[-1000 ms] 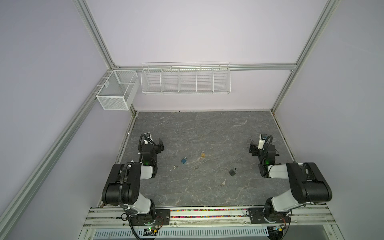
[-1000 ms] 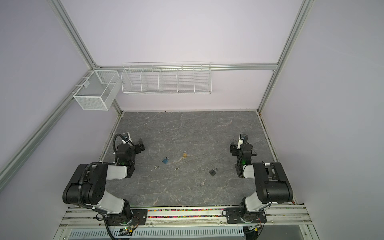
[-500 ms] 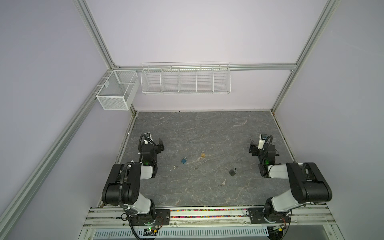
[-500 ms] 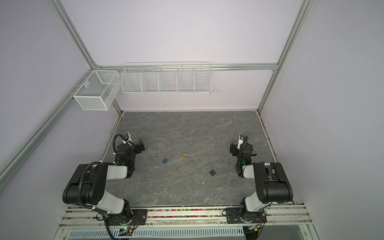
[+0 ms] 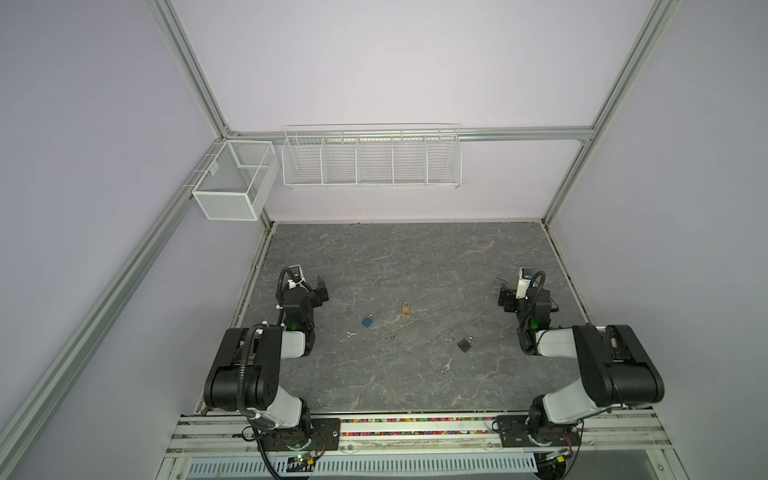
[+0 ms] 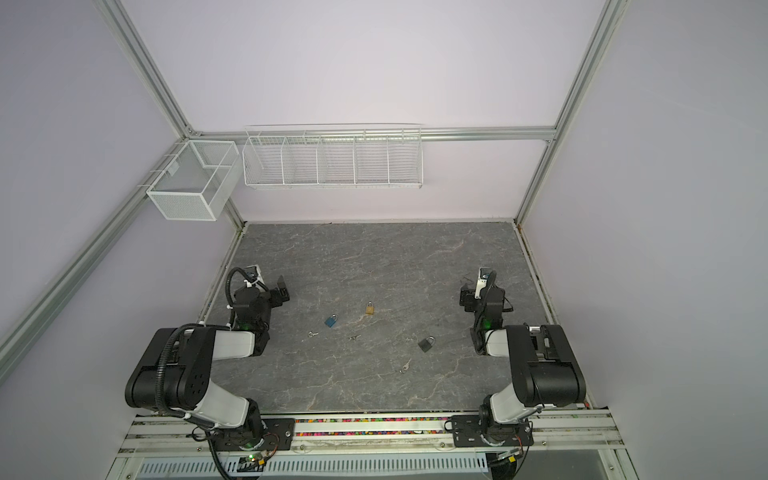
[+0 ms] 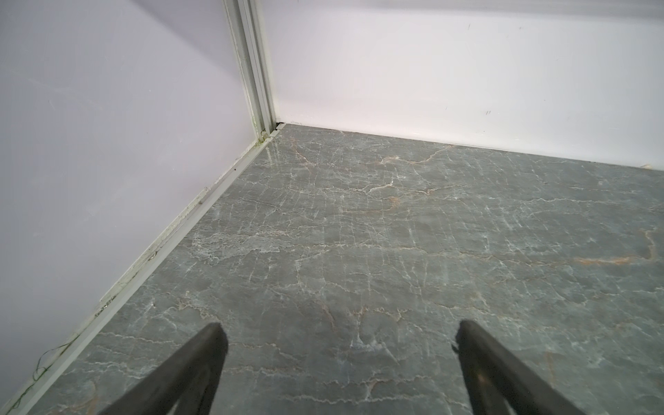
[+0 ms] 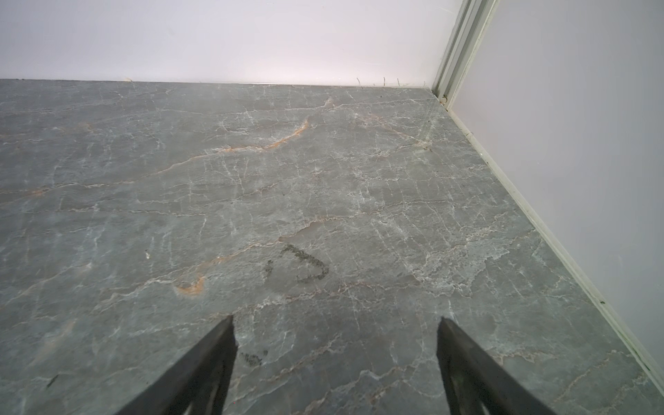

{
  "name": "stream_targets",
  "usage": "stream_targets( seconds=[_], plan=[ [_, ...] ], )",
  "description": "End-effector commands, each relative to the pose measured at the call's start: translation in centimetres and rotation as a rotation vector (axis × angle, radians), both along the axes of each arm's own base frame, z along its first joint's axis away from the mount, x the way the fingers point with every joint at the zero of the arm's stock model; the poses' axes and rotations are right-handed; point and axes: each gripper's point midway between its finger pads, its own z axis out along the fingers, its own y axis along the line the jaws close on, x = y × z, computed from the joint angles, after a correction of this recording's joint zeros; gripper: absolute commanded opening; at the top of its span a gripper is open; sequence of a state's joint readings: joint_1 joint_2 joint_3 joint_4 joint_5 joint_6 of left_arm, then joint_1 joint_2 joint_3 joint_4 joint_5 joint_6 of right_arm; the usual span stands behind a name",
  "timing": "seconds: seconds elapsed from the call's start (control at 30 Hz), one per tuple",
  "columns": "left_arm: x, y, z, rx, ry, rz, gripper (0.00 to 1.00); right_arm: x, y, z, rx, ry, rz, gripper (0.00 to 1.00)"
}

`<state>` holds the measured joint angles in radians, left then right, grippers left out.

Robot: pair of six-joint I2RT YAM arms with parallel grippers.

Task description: Unlock with the key

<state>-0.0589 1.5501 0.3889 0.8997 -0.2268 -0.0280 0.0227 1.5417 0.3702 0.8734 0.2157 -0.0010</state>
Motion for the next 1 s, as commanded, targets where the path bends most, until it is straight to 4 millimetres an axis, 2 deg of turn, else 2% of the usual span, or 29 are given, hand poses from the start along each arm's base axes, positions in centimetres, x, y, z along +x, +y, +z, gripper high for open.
stream_targets(
  seconds=[0.0, 0.23, 0.37, 0.53, 0.67, 0.8, 0.87, 0.97],
  plan=[
    [0.2, -0.1, 0.2, 0.012, -0.004, -0.012, 0.99, 0.3, 0.2, 1.0, -0.014, -0.032, 0.015, 0.89],
    [0.1, 0.0, 0.4, 0.01, -0.015, -0.006, 0.99, 0.2, 0.3, 1.1, -0.013, -0.039, 0.024, 0.89],
    [-0.6, -0.5, 1.6, 0.011, -0.048, -0.039, 0.99, -0.3, 0.1, 2.4, -0.02, -0.064, 0.006, 0.89],
    [-1.8, -0.6, 3.2, -0.004, -0.057, -0.045, 0.99, -1.0, -1.4, 4.0, 0.021, -0.004, -0.1, 0.89],
    [-2.6, -0.8, 3.8, -0.066, -0.036, -0.05, 0.99, -2.1, -2.9, 4.1, 0.124, 0.061, -0.231, 0.89],
    [-3.7, -0.9, 5.1, -0.134, -0.041, -0.038, 0.99, -2.6, -1.9, 6.0, 0.214, 0.047, -0.188, 0.89],
    [-4.3, -1.2, 6.4, -0.153, -0.062, -0.059, 0.99, -3.5, -2.3, 7.1, 0.309, 0.043, -0.255, 0.89],
    [-5.6, 0.6, 8.2, -0.256, -0.096, 0.074, 0.99, -5.4, -2.6, 7.5, 0.43, 0.064, -0.345, 0.89]
  ],
)
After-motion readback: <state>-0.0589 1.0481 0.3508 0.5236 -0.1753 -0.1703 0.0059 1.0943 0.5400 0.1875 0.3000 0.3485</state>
